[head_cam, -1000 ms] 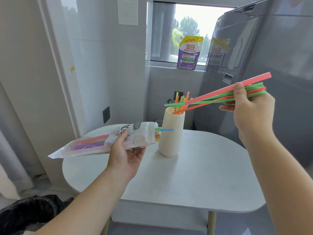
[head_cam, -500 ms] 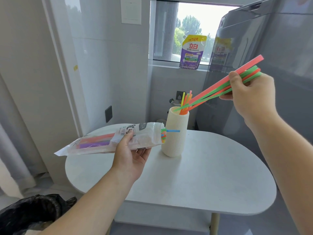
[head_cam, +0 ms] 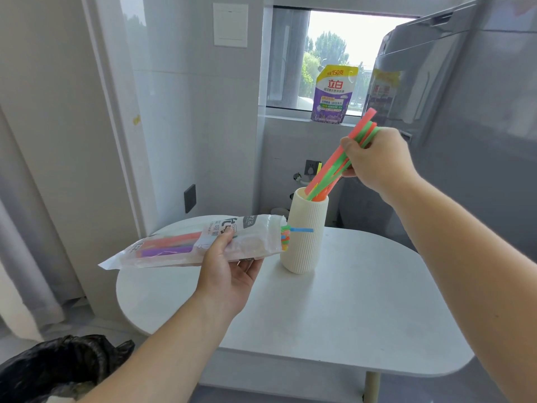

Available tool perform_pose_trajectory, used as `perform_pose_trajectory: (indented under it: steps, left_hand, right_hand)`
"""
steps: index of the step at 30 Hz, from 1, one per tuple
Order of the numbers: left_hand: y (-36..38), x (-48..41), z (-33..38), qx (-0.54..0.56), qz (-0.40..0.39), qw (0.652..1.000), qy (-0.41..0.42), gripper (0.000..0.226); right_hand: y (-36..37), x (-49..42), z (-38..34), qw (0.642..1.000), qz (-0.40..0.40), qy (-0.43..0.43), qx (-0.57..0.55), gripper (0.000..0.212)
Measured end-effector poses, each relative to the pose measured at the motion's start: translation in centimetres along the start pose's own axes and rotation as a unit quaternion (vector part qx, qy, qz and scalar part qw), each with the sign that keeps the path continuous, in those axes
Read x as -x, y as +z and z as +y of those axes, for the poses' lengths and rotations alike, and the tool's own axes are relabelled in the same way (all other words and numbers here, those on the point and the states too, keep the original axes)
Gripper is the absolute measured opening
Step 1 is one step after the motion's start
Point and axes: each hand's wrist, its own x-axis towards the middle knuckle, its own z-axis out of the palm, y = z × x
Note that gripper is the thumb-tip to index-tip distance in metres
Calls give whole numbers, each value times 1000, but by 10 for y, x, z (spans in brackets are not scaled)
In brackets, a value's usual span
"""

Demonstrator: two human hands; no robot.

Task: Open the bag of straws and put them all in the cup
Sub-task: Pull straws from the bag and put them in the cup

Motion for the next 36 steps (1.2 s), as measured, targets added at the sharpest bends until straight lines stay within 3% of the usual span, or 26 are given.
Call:
perform_pose_trajectory:
  steps: [8, 13, 19, 27, 29, 31, 33, 36]
  left_hand:
    - [2, 0, -1, -1, 0, 1000, -6, 37]
    - [1, 0, 0, -1, -1, 1000, -6, 35]
    - [2, 1, 0, 1, -2, 1000, -4, 37]
    - [1, 1, 3, 4, -9, 1000, 1, 37]
    - [1, 2, 4, -7, -17, 1000, -1, 33]
    - [1, 3, 4, -23, -27, 999, 0, 27]
    - [1, 4, 3, -48, -40, 998, 6, 24]
    - [3, 4, 3, -107, -75, 991, 40, 21]
  right_hand:
    - [33, -14, 2, 994, -62, 35, 81, 27]
    - [40, -15, 8, 993, -68, 14, 97, 25]
    - [37, -9, 15, 998, -40, 5, 48, 23]
    - [32, 58, 34, 998, 66, -15, -2, 20]
    - [37, 82, 45, 999, 42, 14, -21, 19]
    - [44, 95, 53, 993, -48, 89, -66, 24]
    - [49, 102, 58, 962, -129, 190, -144, 33]
    - [53, 108, 63, 902, -165, 301, -261, 44]
